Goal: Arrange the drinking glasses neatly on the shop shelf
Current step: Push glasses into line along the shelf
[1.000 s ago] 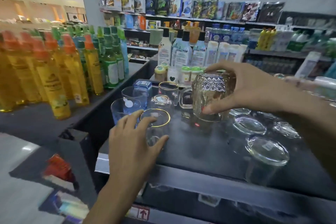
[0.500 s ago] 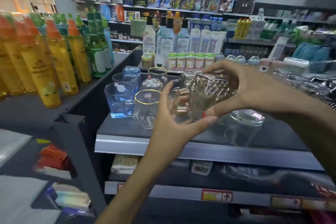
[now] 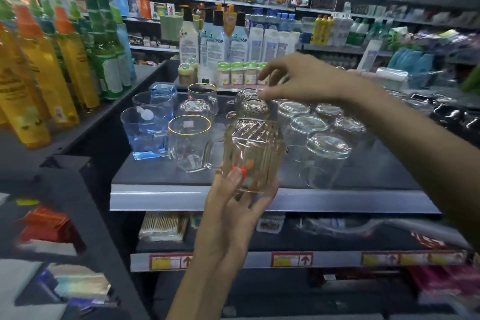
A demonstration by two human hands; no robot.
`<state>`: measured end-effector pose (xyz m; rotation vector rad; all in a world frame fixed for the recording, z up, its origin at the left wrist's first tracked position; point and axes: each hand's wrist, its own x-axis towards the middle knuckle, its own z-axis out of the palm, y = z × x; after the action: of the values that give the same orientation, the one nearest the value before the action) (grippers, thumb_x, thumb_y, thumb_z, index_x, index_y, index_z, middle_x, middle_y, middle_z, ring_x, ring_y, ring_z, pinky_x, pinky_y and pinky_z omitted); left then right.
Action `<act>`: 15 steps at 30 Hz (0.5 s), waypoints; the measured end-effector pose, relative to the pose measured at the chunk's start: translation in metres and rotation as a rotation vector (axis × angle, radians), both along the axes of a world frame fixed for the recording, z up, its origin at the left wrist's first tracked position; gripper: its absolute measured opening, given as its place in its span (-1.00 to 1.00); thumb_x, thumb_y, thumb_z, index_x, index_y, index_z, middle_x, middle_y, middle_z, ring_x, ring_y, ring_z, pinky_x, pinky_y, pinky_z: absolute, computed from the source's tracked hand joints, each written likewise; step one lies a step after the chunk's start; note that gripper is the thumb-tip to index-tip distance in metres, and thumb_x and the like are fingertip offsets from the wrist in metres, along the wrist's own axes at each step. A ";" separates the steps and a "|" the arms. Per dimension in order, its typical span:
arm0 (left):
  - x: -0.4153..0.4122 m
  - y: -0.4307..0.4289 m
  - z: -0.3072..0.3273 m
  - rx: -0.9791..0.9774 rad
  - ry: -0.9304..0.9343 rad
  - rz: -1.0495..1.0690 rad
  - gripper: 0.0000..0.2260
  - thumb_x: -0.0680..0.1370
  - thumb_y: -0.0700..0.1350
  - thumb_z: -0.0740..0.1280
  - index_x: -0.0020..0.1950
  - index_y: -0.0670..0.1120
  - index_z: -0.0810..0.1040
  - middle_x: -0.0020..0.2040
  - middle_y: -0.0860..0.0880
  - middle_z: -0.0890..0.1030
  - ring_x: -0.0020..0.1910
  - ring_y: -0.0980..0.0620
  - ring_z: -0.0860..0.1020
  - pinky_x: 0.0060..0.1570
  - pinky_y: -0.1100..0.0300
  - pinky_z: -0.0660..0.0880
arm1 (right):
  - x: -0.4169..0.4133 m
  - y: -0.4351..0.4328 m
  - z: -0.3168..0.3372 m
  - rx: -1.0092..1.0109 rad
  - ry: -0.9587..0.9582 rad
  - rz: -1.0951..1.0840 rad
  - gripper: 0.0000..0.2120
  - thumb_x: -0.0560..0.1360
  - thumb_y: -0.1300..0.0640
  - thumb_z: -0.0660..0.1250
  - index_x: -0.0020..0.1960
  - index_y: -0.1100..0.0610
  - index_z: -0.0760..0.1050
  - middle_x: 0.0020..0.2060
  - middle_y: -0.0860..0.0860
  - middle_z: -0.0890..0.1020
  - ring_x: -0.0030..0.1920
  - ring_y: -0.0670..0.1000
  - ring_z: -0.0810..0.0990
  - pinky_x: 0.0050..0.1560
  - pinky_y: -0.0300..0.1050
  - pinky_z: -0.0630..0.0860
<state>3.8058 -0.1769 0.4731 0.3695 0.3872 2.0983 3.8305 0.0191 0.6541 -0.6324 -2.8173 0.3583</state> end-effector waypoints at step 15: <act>-0.017 -0.019 -0.020 0.005 0.102 0.001 -0.40 0.34 -0.05 0.66 0.35 -0.06 0.62 0.41 -0.20 0.56 0.38 -0.23 0.55 0.24 -0.20 0.54 | -0.064 0.041 -0.055 0.202 -0.235 -0.055 -0.27 0.39 0.00 0.62 0.47 0.09 0.42 0.35 0.12 0.57 0.32 0.16 0.55 0.27 -0.01 0.47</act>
<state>3.7889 -0.1959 0.4531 0.4804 0.4425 2.0874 3.7661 0.0597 0.5995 -0.7487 -2.9960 -0.0144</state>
